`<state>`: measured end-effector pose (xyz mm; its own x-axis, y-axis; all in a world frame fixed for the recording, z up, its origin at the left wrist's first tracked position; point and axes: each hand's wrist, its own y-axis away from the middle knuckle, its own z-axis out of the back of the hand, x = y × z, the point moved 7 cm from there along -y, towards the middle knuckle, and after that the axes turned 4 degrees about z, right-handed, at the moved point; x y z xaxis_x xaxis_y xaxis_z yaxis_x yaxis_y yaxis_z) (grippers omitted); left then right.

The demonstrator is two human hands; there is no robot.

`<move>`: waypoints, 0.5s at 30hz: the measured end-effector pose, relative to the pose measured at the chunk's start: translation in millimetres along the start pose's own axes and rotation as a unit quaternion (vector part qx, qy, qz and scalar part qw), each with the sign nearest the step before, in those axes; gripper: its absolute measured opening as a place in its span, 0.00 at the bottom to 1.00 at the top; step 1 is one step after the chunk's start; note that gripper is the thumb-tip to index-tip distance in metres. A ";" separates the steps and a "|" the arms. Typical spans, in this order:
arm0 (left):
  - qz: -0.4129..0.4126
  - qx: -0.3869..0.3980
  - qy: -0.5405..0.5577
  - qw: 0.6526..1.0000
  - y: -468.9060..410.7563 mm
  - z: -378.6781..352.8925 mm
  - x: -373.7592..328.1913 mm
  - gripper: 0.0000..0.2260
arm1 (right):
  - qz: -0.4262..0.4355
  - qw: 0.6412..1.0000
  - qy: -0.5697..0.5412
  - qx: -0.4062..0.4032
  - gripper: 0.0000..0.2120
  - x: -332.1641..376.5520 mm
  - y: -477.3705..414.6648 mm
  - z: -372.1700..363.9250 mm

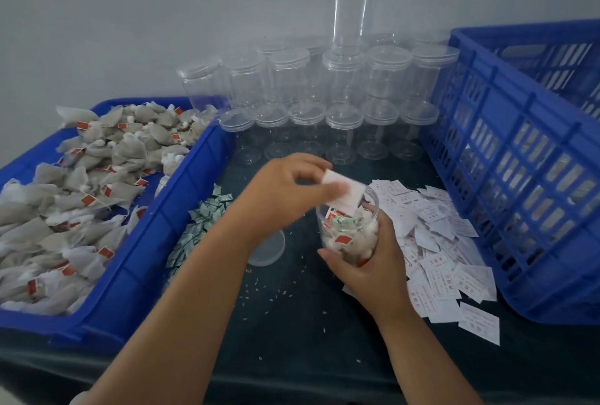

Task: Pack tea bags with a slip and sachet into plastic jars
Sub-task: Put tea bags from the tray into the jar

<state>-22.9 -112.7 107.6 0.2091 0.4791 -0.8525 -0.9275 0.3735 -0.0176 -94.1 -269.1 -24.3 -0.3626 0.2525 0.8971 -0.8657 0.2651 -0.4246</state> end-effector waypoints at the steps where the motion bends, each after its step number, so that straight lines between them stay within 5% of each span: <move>1: 0.005 0.017 -0.084 0.996 -1.2 -7.5 -2.8 0.09 | 0.009 1.000 0.007 0.006 0.42 3.6 0.8 -1.7; 4: 0.025 0.004 -0.252 0.967 -4.5 -19.8 0.0 0.17 | 0.028 0.999 0.032 0.015 0.43 13.5 1.0 -4.3; 7: 0.032 -0.044 -0.274 0.960 -3.1 -12.7 7.1 0.24 | 0.042 0.998 0.041 0.021 0.43 15.7 -0.6 -4.2; 10: 0.059 -0.025 -0.201 0.978 -2.9 -8.6 16.3 0.28 | 0.038 0.998 0.040 0.039 0.44 13.6 -0.6 -7.5; 15: 0.085 -0.012 -0.005 0.996 2.6 4.8 37.0 0.20 | 0.032 0.997 0.040 0.049 0.43 10.4 0.5 -9.5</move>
<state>-16.1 -90.2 78.5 0.0508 0.5418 -0.8390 -0.9566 0.2676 0.1149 -95.0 -257.5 -16.4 -0.3937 0.3410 0.8537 -0.8723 0.1546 -0.4640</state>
